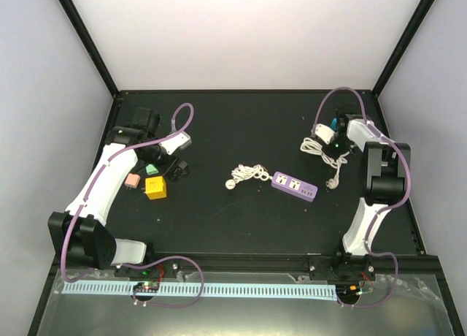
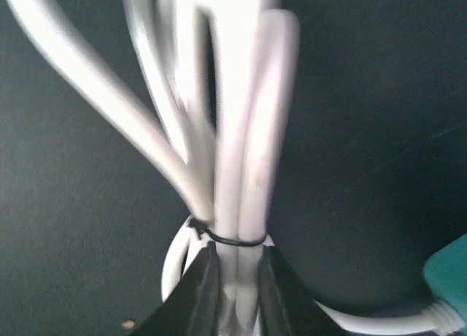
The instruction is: Pull the plug off the socket
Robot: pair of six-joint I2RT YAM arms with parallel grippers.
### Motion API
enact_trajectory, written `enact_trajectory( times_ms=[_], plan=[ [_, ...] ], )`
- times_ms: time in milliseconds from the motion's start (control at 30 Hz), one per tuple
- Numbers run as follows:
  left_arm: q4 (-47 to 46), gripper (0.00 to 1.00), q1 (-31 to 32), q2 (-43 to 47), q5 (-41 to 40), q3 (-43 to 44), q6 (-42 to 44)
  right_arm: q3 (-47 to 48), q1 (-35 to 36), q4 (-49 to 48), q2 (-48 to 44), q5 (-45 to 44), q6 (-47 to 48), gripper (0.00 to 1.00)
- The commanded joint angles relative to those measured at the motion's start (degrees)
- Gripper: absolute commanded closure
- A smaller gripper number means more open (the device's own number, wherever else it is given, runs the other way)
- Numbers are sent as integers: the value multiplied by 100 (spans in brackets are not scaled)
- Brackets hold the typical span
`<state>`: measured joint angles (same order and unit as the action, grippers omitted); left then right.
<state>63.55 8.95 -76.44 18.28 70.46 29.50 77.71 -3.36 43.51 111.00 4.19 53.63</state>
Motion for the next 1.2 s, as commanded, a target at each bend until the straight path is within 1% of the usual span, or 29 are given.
enact_trajectory(
  times_ms=[0, 100, 300, 500, 633, 767, 967, 1067, 1167],
  plan=[
    [-48, 1, -47, 74, 119, 45, -2, 452, 243, -268, 200, -64, -321, 92],
    [-75, 1, -46, 59, 116, 28, -4, 704, 423, -165, 302, -30, -447, 98],
    [-184, 1, -50, -3, 96, 21, -59, 1573, 1100, 9, 658, 60, -854, 99],
    [-285, 1, -84, -22, 63, 1, -191, 3088, 2117, 429, 1562, 80, -1373, 99],
    [-382, 1, -231, 51, 57, -73, -234, 4044, 2848, 637, 2101, 125, -1677, 99],
    [-420, 1, -470, 87, 232, -98, -238, 4707, 3656, 753, 2460, 204, -1883, 98],
    [-449, 1, -902, 130, 458, -38, -278, 4774, 4623, 601, 2509, 311, -2062, 95],
    [-438, 1, -1077, 130, 553, 22, -296, 4598, 4897, 588, 2382, 446, -2175, 93],
    [-380, 1, -1140, 121, 602, 56, -255, 4199, 4996, 546, 2100, 658, -2233, 90]
  ],
)
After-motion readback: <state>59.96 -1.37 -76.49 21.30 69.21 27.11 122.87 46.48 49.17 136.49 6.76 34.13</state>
